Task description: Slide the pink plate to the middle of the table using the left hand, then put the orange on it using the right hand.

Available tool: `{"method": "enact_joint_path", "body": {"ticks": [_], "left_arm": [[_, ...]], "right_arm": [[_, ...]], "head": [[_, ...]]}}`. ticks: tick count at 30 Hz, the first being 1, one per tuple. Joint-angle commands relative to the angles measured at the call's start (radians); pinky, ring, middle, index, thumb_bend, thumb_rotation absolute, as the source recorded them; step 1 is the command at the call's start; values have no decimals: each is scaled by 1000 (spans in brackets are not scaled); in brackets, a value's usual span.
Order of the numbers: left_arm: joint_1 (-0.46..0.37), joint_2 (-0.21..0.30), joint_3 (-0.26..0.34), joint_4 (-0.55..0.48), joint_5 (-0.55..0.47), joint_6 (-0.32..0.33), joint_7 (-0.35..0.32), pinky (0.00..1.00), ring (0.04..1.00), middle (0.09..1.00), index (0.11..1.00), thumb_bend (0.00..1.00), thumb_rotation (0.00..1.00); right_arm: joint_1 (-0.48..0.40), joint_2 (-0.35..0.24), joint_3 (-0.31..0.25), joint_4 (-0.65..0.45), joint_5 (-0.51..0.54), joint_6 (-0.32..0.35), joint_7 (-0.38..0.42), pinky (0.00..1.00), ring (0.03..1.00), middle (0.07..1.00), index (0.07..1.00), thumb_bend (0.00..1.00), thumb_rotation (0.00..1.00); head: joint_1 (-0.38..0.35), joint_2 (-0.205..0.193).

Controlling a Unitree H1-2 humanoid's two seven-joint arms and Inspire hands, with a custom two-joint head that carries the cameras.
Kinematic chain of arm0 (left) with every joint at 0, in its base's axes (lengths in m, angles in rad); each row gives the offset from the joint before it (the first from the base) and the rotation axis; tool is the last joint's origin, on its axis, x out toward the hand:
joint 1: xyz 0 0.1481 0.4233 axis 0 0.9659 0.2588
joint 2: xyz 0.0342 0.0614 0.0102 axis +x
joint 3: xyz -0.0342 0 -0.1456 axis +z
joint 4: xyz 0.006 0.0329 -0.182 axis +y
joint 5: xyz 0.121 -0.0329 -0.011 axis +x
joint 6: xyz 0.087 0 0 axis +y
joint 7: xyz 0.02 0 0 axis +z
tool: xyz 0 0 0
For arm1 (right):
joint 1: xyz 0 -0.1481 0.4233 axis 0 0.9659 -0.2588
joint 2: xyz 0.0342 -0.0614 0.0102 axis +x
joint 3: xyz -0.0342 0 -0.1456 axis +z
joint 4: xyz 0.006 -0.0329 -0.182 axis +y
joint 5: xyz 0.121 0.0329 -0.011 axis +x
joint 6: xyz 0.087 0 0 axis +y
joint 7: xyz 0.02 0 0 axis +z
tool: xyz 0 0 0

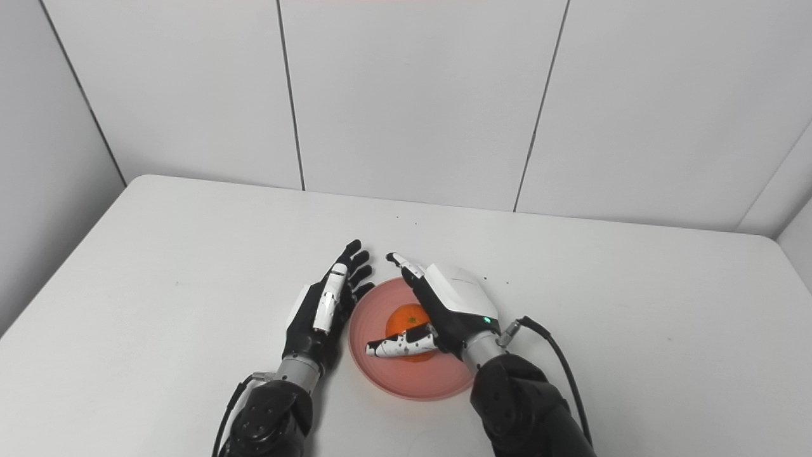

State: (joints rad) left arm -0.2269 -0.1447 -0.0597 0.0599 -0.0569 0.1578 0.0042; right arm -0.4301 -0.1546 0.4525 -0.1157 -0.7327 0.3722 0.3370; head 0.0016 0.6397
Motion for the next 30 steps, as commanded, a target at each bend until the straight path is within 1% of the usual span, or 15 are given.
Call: {"method": "enact_joint_path", "body": {"ticks": [1, 4, 6, 9, 11, 13, 15, 16, 18, 20, 21, 23, 28, 30], "left_arm": [[-17, 0, 0, -5, -2, -16, -5, 873, 927, 940, 920, 352, 1000], [-17, 4, 2, -3, -4, -22, -12, 879, 925, 937, 920, 347, 1000], [-16, 3, 9, -7, -17, -14, -18, 885, 926, 936, 922, 345, 1000], [-13, 2, 18, -20, -33, 11, -24, 900, 929, 935, 926, 351, 1000], [-12, 3, 22, -22, -37, 16, -23, 905, 928, 933, 924, 354, 1000], [-12, 4, 25, -19, -41, 12, -26, 904, 923, 928, 921, 352, 1000], [-11, 5, 29, -20, -48, 10, -29, 903, 921, 923, 917, 349, 1000], [-11, 6, 30, -20, -50, 9, -30, 902, 921, 923, 917, 348, 1000], [-11, 8, 31, -18, -53, 6, -31, 907, 916, 925, 922, 356, 1000], [-11, 11, 32, -17, -57, 4, -32, 909, 910, 921, 921, 357, 1000], [-10, 12, 33, -17, -57, 2, -33, 909, 910, 921, 921, 357, 1000], [-10, 18, 31, -16, -57, -2, -38, 910, 909, 922, 924, 361, 1000], [-9, 28, 33, -18, -57, 4, -41, 909, 910, 925, 927, 366, 1000], [-8, 32, 32, -21, -55, 7, -42, 909, 911, 927, 928, 368, 1000]], "right_arm": [[-47, -7, -17, -22, 10, -57, -21, 836, 920, 949, 976, 1000, 436], [-53, -13, -28, -25, 29, -66, -25, 843, 919, 943, 972, 1000, 441], [-53, -15, -47, -26, 53, -92, -43, 830, 910, 940, 966, 1000, 436], [-47, -18, -92, -38, 106, -139, -75, 813, 902, 941, 958, 1000, 422], [-44, -19, -122, -51, 131, -152, -90, 827, 913, 950, 960, 1000, 419], [-38, -19, -154, -70, 148, -153, -105, 824, 916, 958, 968, 1000, 444], [-33, -16, -180, -90, 167, -146, -113, 832, 922, 966, 974, 1000, 499], [-23, -14, -204, -114, 177, -132, -123, 833, 923, 966, 975, 1000, 507], [-7, -10, -241, -154, 179, -111, -143, 819, 905, 947, 970, 1000, 560], [6, -5, -266, -182, 173, -96, -161, 822, 906, 941, 966, 1000, 590], [12, -4, -280, -194, 177, -89, -166, 822, 906, 941, 966, 1000, 590], [25, -3, -305, -213, 188, -83, -174, 851, 926, 952, 972, 1000, 628], [63, -3, -361, -221, 208, -97, -209, 849, 918, 936, 982, 974, 748], [82, -2, -375, -216, 207, -110, -231, 837, 904, 933, 978, 939, 854]], "head": [[-2, -1], [-10, -1], [-17, -1], [-31, -4], [-37, -4], [-41, -4], [-46, -4], [-50, -4], [-54, -4], [-60, -4], [-60, -4], [-67, -4], [-82, -8], [-86, -10]]}}
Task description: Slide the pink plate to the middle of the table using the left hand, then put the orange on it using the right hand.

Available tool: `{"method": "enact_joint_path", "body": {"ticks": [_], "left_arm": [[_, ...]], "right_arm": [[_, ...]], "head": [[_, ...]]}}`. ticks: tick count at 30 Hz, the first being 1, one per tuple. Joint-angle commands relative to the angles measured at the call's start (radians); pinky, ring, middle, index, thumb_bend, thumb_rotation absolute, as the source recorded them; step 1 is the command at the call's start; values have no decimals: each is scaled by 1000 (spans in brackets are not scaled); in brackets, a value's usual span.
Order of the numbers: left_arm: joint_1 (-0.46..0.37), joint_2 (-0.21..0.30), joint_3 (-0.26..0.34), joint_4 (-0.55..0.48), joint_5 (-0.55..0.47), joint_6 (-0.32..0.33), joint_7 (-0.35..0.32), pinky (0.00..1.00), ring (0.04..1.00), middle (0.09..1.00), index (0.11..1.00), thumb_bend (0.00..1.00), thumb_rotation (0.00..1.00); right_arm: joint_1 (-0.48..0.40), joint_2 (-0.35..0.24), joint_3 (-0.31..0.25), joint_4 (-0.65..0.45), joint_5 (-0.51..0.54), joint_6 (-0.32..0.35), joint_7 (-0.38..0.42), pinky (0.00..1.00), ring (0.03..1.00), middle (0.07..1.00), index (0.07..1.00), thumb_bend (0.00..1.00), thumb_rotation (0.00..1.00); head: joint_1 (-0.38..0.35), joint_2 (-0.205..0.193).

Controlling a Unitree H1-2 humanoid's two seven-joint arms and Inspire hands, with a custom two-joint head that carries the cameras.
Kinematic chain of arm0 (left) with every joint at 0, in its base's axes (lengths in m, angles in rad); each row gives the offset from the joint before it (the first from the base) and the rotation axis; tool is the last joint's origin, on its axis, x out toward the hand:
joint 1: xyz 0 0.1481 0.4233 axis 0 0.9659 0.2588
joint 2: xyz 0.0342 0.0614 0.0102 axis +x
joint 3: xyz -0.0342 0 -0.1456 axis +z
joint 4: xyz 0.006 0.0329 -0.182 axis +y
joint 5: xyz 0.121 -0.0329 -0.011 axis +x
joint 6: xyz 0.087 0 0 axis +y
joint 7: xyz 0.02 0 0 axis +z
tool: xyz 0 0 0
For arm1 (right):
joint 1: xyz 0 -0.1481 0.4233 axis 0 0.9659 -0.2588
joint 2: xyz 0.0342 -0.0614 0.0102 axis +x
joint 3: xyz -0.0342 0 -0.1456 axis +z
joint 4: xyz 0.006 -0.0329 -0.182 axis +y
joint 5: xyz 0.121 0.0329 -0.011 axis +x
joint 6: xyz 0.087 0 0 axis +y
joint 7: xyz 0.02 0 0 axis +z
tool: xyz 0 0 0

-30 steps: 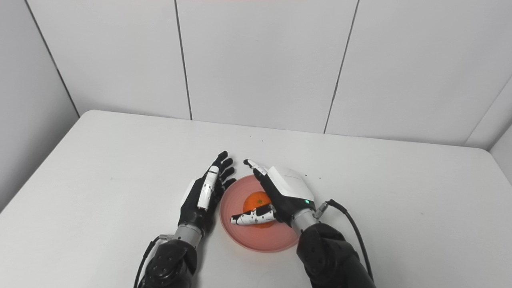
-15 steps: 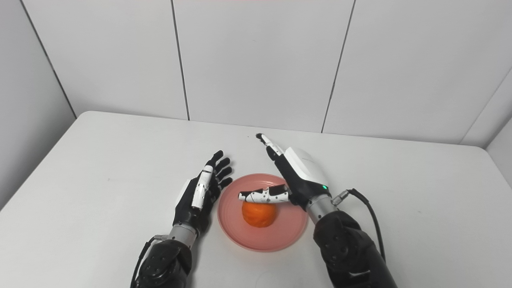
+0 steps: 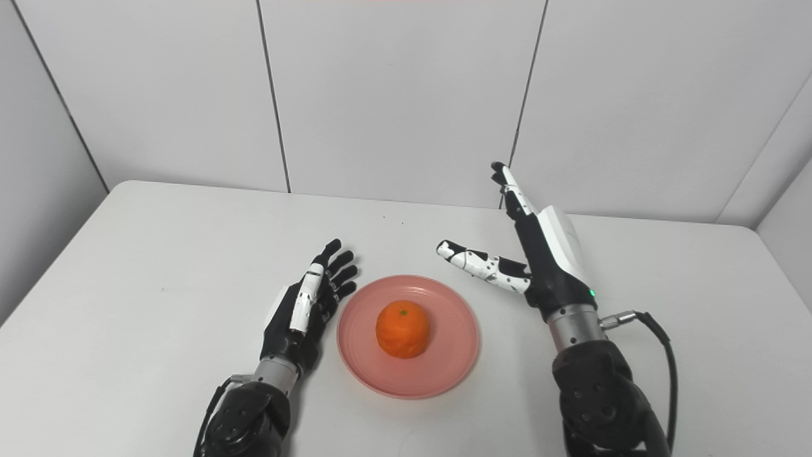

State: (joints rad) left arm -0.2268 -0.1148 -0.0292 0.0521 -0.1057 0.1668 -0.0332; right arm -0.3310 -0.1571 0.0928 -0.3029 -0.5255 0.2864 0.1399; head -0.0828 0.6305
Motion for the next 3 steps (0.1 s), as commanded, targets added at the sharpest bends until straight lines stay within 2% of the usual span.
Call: {"method": "enact_joint_path", "body": {"ticks": [1, 3], "left_arm": [[-8, 4, 2, -13, -6, -4, -6, 908, 911, 927, 928, 369, 1000], [-8, 7, 4, -10, -8, -8, -8, 909, 911, 926, 926, 369, 1000]], "right_arm": [[-8, 3, -19, -29, 4, -27, -43, 836, 903, 933, 977, 937, 860], [11, 11, -20, -33, 3, -22, -52, 830, 902, 933, 963, 925, 891]], "head": [[-4, -1], [-5, -1]]}}
